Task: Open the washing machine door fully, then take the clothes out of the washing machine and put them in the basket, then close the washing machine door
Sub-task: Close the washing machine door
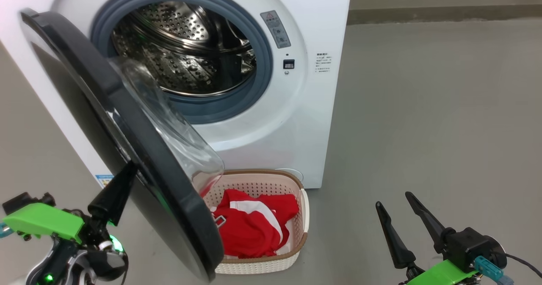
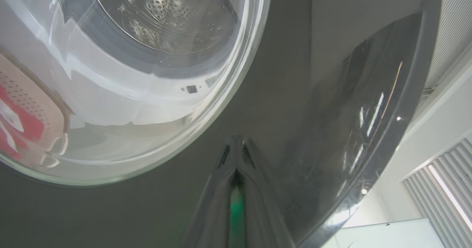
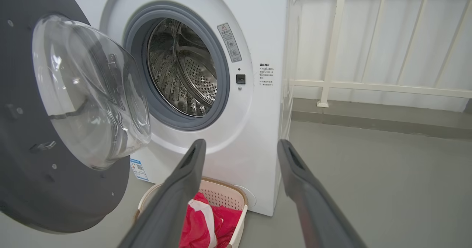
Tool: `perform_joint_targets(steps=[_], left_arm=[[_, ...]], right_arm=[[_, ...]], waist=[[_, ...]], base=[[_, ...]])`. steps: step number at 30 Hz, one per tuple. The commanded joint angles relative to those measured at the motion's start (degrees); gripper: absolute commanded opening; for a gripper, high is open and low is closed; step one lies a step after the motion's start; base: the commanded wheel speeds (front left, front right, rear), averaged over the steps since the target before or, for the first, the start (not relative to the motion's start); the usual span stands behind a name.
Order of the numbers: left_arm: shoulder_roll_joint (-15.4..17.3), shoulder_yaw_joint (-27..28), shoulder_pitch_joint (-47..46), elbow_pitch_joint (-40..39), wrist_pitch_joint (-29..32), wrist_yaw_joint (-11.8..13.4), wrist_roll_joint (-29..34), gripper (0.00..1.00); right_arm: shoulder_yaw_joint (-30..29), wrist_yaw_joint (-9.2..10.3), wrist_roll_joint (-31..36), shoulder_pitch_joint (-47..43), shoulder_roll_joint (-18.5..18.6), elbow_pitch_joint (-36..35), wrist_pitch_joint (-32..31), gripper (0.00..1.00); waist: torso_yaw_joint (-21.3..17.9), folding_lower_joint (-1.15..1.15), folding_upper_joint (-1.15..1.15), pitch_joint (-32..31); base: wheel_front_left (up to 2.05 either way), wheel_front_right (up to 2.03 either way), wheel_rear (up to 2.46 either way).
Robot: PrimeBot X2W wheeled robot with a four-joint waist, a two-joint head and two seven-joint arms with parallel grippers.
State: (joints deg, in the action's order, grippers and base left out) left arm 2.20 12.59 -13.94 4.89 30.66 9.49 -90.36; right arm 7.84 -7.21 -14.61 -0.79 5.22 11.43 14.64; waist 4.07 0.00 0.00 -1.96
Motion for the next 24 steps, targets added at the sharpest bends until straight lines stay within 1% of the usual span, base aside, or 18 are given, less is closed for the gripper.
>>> perform_joint_targets(steps=[1,9,10,11,12,13,18,20,22,24], left_arm=[[0.68,0.94,-1.84,-1.21,0.12,-1.01,-0.47,0.0],[0.82,1.68,-1.9,-0.4,-0.83,-2.0,-1.0,0.0],[0.92,1.87,-1.8,-0.38,-1.13,-2.24,-0.78,0.04],[1.08,2.05,-1.68,-0.49,-1.53,-2.7,-0.4,0.32],[1.36,2.09,-1.47,-0.76,-1.88,-3.51,0.18,0.63],[1.61,2.11,-1.15,-1.02,-2.34,-4.37,0.87,1.0],[2.73,2.14,0.98,-2.02,-6.17,-8.86,5.83,1.0],[2.74,2.5,2.08,-2.81,-7.7,-11.19,7.0,1.0],[3.72,2.8,3.63,-3.72,-11.21,-13.81,11.32,1.0],[5.01,2.27,5.43,-4.38,-15.78,-15.51,17.72,1.0]], right_arm=[[0.94,-0.28,-0.24,2.63,0.72,-1.35,0.36,1.0],[0.38,-0.28,-0.05,2.44,0.61,-1.49,0.36,1.0],[0.38,-0.28,-0.02,2.46,0.55,-1.44,0.36,1.0],[0.44,-0.28,-0.02,2.49,0.49,-1.4,0.36,1.0],[0.51,-0.28,-0.03,2.53,0.44,-1.38,0.36,1.0],[0.55,-0.28,-0.04,2.59,0.4,-1.35,0.36,1.0],[0.57,-0.28,-0.14,2.7,0.22,-1.26,0.36,1.0],[0.52,-0.28,-0.14,2.67,0.16,-1.28,0.36,1.0],[0.51,-0.28,-0.16,2.67,0.1,-1.32,0.36,1.0],[0.48,-0.28,-0.19,2.69,0.07,-1.35,0.36,1.0]], waist=[[-0.36,0.0,0.0,0.29],[0.01,0.0,0.0,0.6],[0.12,0.0,0.0,0.55],[0.22,0.0,0.0,0.5],[0.3,0.0,0.0,0.47],[0.4,0.0,0.0,0.44],[0.65,0.0,0.0,0.27],[0.71,0.0,0.0,0.22],[0.67,0.0,0.0,0.21],[0.61,0.0,0.0,0.2]], base=[[0.0,0.0,0.0],[0.0,0.0,0.0],[0.0,0.0,0.0],[0.0,0.0,0.0],[0.0,0.0,0.0],[0.0,0.0,0.0],[0.0,0.0,0.0],[0.0,0.0,0.0],[0.0,0.0,0.0],[0.0,0.0,0.0]])
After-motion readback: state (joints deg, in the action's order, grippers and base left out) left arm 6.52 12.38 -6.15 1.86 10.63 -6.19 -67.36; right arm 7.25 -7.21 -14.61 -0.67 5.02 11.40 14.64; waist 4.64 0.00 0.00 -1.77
